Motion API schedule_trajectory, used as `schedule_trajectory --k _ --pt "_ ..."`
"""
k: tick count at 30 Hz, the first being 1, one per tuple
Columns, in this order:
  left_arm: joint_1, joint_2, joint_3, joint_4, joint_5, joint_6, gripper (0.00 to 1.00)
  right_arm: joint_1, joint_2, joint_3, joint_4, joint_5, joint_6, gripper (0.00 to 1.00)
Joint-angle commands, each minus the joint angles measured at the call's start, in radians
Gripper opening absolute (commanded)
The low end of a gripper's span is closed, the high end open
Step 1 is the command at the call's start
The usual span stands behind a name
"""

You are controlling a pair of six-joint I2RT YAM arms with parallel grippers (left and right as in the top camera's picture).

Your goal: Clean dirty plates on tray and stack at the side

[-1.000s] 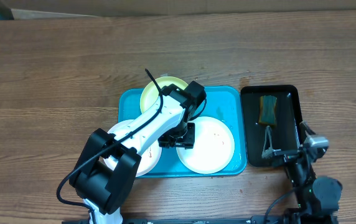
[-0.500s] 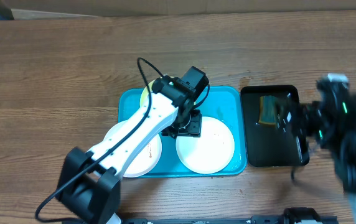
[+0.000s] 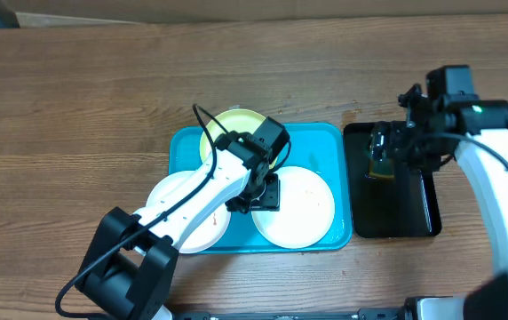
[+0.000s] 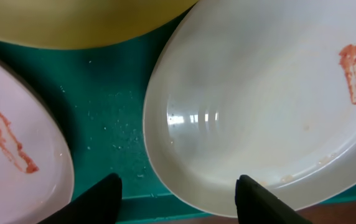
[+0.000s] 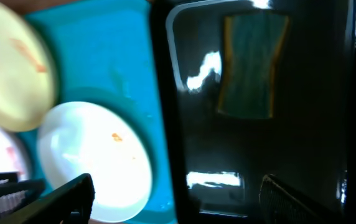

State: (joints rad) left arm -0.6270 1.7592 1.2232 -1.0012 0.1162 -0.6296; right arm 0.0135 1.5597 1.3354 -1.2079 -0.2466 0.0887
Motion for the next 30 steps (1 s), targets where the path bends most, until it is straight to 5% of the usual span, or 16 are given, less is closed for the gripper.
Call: schedule_trajectory --k 1,13,30 --pt "0.0 -0.006 -0.042 0.039 0.004 -0.066 0.54 -0.003 0.062 0.026 0.01 0.107 0.021 0.91" --pt "-0.002 -0.006 -0.124 0.095 -0.023 -0.165 0.46 -0.003 0.16 -0.013 0.101 0.137 0.047 0.84" --pt "-0.003 -0.005 -0.145 0.148 -0.019 -0.164 0.27 -0.003 0.162 -0.209 0.356 0.224 0.076 0.89"
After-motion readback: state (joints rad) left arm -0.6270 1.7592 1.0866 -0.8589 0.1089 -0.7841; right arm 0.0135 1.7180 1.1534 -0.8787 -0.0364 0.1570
